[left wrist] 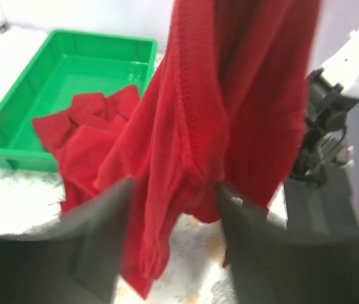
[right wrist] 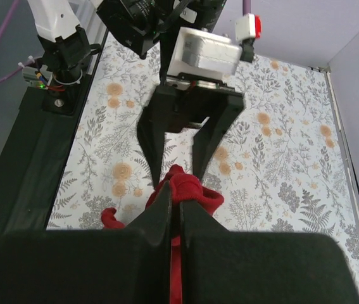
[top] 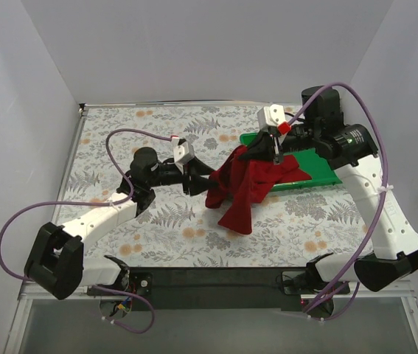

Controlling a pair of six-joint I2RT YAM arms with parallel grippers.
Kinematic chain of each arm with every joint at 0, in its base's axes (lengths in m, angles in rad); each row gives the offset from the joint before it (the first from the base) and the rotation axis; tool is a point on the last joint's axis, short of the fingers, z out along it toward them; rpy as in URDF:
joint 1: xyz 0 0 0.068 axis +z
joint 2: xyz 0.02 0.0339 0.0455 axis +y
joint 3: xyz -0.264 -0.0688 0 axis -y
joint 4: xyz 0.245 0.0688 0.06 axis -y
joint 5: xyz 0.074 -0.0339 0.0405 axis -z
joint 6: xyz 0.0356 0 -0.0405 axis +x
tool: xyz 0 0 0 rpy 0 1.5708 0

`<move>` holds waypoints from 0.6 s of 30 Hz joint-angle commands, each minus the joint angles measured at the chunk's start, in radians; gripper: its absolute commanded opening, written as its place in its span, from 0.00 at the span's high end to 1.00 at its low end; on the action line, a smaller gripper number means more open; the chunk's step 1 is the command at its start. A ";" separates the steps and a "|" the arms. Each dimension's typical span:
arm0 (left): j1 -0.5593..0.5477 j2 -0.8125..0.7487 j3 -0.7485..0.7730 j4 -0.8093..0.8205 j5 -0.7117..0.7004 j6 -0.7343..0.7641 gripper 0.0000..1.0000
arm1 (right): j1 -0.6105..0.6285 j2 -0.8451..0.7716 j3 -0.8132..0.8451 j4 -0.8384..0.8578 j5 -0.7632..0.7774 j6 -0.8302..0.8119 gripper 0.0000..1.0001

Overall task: Fold and stack the t-shirts
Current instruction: Move the tshirt to the center of the board

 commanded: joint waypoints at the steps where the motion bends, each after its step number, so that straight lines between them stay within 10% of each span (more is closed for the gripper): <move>1: -0.051 0.005 0.058 -0.099 -0.101 0.102 0.73 | 0.002 -0.043 -0.008 0.026 0.020 -0.011 0.99; 3: -0.065 -0.003 0.055 -0.112 -0.145 0.127 0.99 | 0.003 -0.045 -0.005 0.028 0.040 -0.011 0.99; 11: -0.068 -0.286 0.183 -0.252 -0.481 0.131 1.00 | 0.002 -0.034 0.145 0.103 0.585 0.035 0.99; 18: -0.068 -0.491 0.410 -0.294 -0.494 0.084 1.00 | 0.002 -0.019 0.329 0.190 0.821 0.066 0.99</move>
